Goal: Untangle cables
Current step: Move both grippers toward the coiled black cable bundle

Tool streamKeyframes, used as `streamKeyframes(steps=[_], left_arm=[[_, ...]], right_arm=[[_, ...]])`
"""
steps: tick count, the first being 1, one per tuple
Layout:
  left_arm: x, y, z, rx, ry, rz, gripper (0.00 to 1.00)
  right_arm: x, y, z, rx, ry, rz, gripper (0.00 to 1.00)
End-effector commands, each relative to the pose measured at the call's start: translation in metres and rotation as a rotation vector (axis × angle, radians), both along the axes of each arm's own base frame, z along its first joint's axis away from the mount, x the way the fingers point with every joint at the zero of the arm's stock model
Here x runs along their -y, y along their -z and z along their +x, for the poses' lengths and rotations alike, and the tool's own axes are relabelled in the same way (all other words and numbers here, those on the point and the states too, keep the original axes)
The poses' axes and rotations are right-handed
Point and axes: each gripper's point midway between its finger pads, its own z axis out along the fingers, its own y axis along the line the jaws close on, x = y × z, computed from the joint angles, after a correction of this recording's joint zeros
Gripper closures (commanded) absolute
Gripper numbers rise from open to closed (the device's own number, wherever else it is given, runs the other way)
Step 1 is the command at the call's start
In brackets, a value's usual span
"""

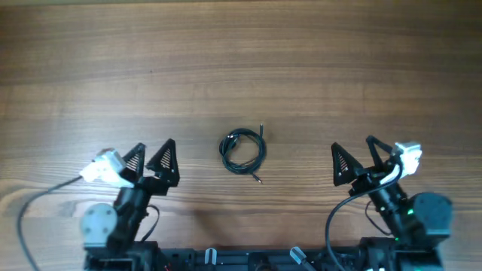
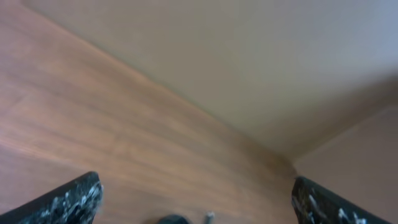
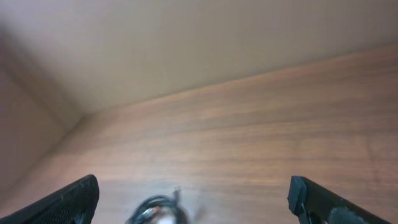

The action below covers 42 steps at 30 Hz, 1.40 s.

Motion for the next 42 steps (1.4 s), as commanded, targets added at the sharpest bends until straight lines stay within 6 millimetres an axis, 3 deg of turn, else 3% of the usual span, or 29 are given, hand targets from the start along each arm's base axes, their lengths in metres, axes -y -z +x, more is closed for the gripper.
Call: streamKeyframes(steps=[1, 6, 9, 13, 15, 21, 25, 29, 32, 35, 40, 42], left_arm=[[0.014, -0.05, -0.007, -0.041, 0.087, -0.021, 0.0], [0.027, -0.076, -0.013, -0.149, 0.164, -0.039, 0.0], [0.039, -0.082, -0.017, -0.147, 0.244, -0.055, 0.0], [0.054, -0.078, -0.028, -0.17, 0.344, -0.057, 0.01], [0.054, -0.07, -0.03, -0.183, 0.354, -0.01, 0.08], [0.034, -0.003, -0.029, -0.472, 0.257, 0.061, 0.14], [0.037, 0.026, -0.004, -0.624, 0.276, 0.034, 0.16], [0.039, 0.063, 0.014, -0.81, 0.291, 0.017, 0.19], [0.052, 0.097, 0.017, -0.955, 0.358, 0.044, 0.21], [0.079, 0.127, 0.011, -1.075, 0.471, 0.077, 0.22], [0.131, 0.158, 0.009, -1.097, 0.649, 0.177, 0.3], [0.141, 0.167, 0.017, -1.067, 0.627, 0.238, 0.34]], right_arm=[[-0.024, -0.044, -0.008, -0.005, -0.169, -0.031, 0.0], [-0.044, -0.077, -0.021, -0.038, -0.309, 0.002, 0.0], [-0.061, -0.085, -0.037, -0.024, -0.446, 0.035, 0.0], [-0.064, -0.075, -0.042, -0.063, -0.474, 0.032, 0.0], [-0.058, -0.063, -0.038, -0.114, -0.425, 0.023, 0.0], [-0.015, 0.028, -0.017, -0.532, -0.157, -0.081, 0.0], [-0.015, 0.074, -0.007, -0.771, -0.188, -0.085, 0.0], [-0.013, 0.101, -0.004, -0.93, -0.193, -0.094, 0.0], [-0.004, 0.112, -0.001, -1.015, -0.137, -0.14, 0.0], [0.001, 0.112, 0.004, -1.052, -0.064, -0.145, 0.0], [-0.013, 0.102, 0.011, -1.002, -0.104, -0.155, 0.0], [-0.02, 0.102, 0.008, -1.0, -0.134, -0.171, 0.0]])
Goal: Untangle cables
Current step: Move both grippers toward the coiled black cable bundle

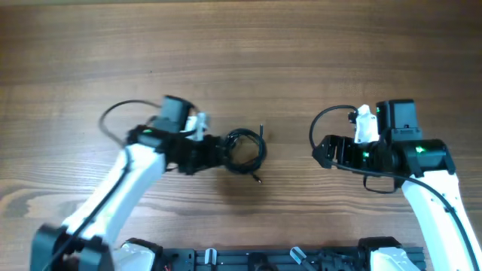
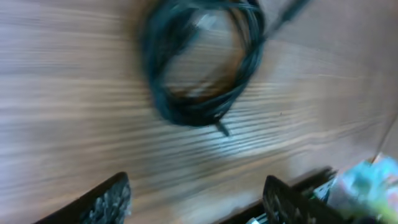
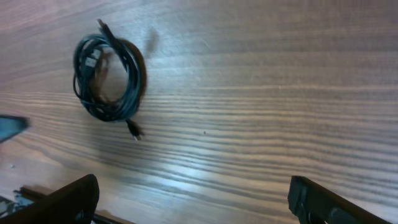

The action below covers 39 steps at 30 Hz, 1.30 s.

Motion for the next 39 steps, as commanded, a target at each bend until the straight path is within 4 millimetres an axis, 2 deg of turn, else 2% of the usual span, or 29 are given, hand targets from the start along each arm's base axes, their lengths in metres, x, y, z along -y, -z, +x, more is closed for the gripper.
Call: streamKeyframes(steps=[1, 6, 11, 16, 20, 24, 30, 39], left_arm=[[0.022, 0.008, 0.011, 0.083, 0.055, 0.076, 0.34], [-0.01, 0.019, 0.033, 0.189, -0.092, 0.344, 0.36], [-0.013, 0.018, 0.039, 0.222, -0.15, 0.387, 0.36], [-0.008, 0.017, 0.058, 0.29, -0.191, 0.381, 0.3], [-0.003, 0.023, 0.067, 0.301, -0.205, 0.368, 0.34], [-0.004, 0.027, 0.068, 0.281, -0.247, 0.368, 0.41], [-0.005, 0.031, 0.067, 0.262, -0.264, 0.371, 0.42], [0.003, 0.043, 0.044, 0.195, -0.208, 0.364, 0.41]], right_arm=[[-0.009, -0.006, 0.002, 0.016, -0.028, -0.017, 0.0], [-0.028, -0.007, -0.002, 0.031, -0.099, -0.012, 0.0], [-0.047, -0.01, -0.003, 0.048, -0.131, 0.007, 0.0], [-0.062, -0.016, 0.002, 0.085, -0.141, 0.034, 0.0], [-0.07, -0.019, 0.004, 0.105, -0.151, 0.047, 0.0], [-0.068, -0.018, 0.005, 0.109, -0.143, 0.03, 0.0], [-0.064, -0.016, 0.007, 0.112, -0.133, 0.009, 0.0], [-0.056, -0.013, 0.012, 0.125, -0.107, -0.044, 0.0]])
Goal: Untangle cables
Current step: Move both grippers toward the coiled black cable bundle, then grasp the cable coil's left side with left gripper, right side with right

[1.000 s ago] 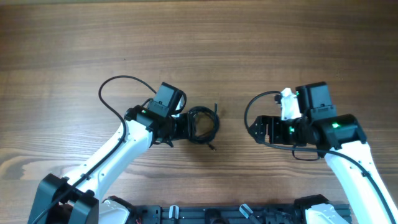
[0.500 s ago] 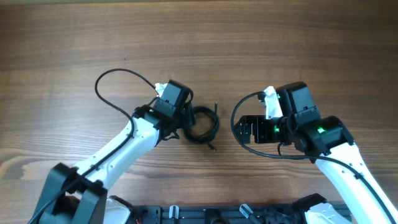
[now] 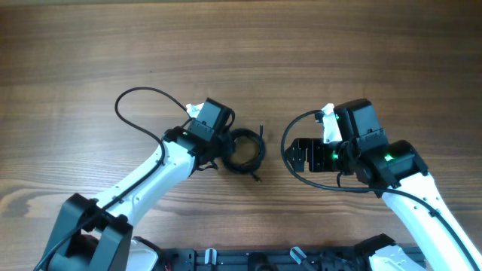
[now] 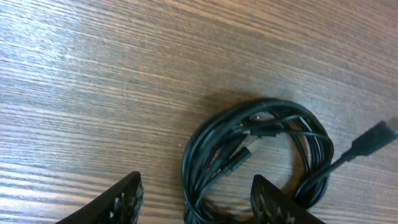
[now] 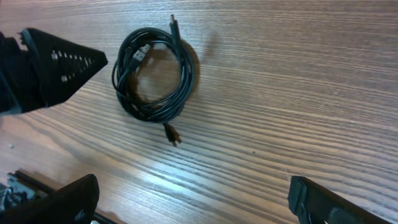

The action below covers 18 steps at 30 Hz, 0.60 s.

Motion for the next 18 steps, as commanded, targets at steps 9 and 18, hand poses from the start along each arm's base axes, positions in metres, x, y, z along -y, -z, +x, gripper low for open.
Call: streamKeyframes(steps=[9, 18], left_arm=[[0.019, 0.014, -0.028, -0.074, 0.025, -0.017, 0.43], [0.008, 0.03, -0.043, -0.095, 0.031, 0.048, 0.43]], right_arm=[[0.007, 0.0, 0.008, 0.016, 0.032, -0.049, 0.0], [0.007, 0.015, 0.008, -0.041, 0.031, -0.071, 0.0]])
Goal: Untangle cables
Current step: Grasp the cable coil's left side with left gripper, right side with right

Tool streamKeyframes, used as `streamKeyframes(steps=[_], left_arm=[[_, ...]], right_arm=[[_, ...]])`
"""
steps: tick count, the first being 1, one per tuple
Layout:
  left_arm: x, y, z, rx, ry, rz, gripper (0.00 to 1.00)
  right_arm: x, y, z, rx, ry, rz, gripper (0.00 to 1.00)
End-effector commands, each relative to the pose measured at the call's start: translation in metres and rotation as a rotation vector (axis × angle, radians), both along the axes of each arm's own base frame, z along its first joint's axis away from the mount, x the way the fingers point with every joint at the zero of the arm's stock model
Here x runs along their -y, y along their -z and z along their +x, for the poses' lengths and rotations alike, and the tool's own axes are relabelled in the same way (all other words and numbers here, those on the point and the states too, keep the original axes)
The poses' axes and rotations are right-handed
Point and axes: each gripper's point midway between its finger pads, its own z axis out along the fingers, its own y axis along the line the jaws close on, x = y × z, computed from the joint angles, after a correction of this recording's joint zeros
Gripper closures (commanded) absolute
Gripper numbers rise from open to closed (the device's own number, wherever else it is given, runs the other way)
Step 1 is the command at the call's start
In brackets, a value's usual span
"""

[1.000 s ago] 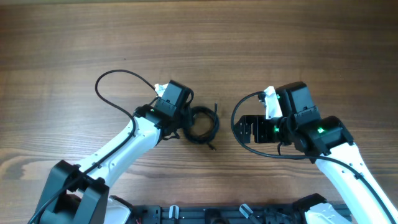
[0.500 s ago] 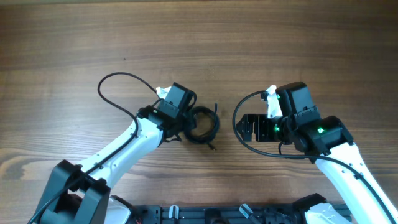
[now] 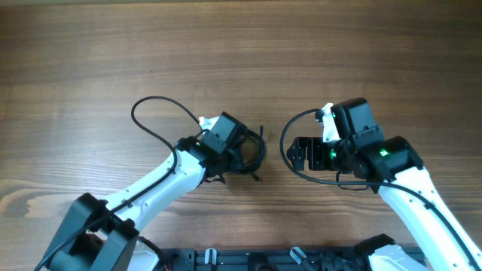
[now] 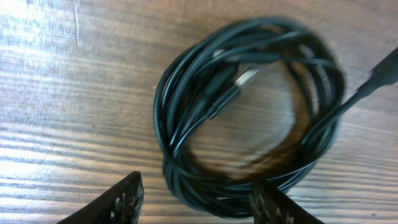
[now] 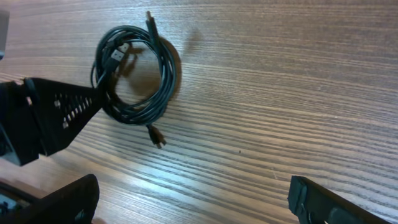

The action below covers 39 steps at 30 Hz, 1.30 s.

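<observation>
A black cable lies wound in a small coil (image 3: 262, 154) on the wooden table (image 3: 241, 60). One plug end sticks out at its top (image 3: 260, 129), another at its bottom (image 3: 257, 178). My left gripper (image 3: 230, 159) hangs open right over the coil's left part. In the left wrist view the coil (image 4: 171, 112) fills the frame, its lower edge between that gripper's (image 4: 199, 205) spread fingers. My right gripper (image 3: 301, 154) is open, a short way right of the coil and apart from it. The right wrist view shows the coil (image 5: 169, 81) ahead of its gripper (image 5: 193, 205).
The left arm's own supply cable arches up beside it (image 3: 154, 109). The right arm's supply cable loops out at its left (image 3: 286, 147). A black mounting rail (image 3: 248, 260) runs along the table's near edge.
My left gripper has shifted right and come closer to the coil, which now lies partly between its open fingers. The right gripper has barely moved. The coil lies where it was.
Both arms sat folded at the near edge, grippers open, with the coil alone mid-table. Then both were stretched out, left gripper just left of the coil, right gripper well to its right. Then both stood nearer the coil; now the left is over it.
</observation>
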Motion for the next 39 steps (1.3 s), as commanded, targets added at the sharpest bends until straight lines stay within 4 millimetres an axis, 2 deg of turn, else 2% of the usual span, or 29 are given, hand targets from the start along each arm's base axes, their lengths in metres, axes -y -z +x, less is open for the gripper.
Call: streamKeyframes(steps=[1, 7, 22, 30, 32, 34, 35, 37, 39], left_arm=[[-0.014, 0.015, -0.008, -0.019, -0.033, 0.055, 0.43], [-0.024, 0.026, -0.013, -0.018, -0.065, 0.08, 0.42], [0.001, 0.013, 0.02, 0.121, -0.074, -0.033, 0.4], [-0.004, 0.037, 0.014, 0.056, -0.108, 0.003, 0.43], [-0.005, 0.043, 0.011, 0.036, -0.119, 0.008, 0.46], [-0.004, 0.048, 0.008, 0.015, -0.115, 0.008, 0.54], [-0.003, 0.049, 0.007, 0.008, -0.114, 0.002, 0.65], [0.0, 0.048, 0.007, 0.003, -0.11, -0.012, 0.74], [0.006, 0.043, 0.008, 0.003, -0.101, -0.04, 0.73]], right_arm=[[0.0, 0.004, 0.004, -0.014, 0.009, -0.022, 0.0], [0.0, 0.007, 0.005, -0.022, 0.009, -0.025, 0.0], [0.0, 0.007, 0.005, -0.022, 0.009, -0.024, 0.0], [-0.001, 0.006, 0.007, -0.016, 0.01, -0.022, 0.0], [-0.001, 0.006, 0.007, -0.015, 0.01, -0.021, 0.0], [-0.001, 0.006, 0.007, -0.016, 0.009, -0.022, 0.0], [-0.001, 0.006, 0.007, -0.016, 0.01, -0.022, 0.0], [0.0, 0.006, 0.008, -0.012, 0.011, -0.026, 0.0], [0.0, 0.006, 0.009, -0.006, 0.012, -0.026, 0.0]])
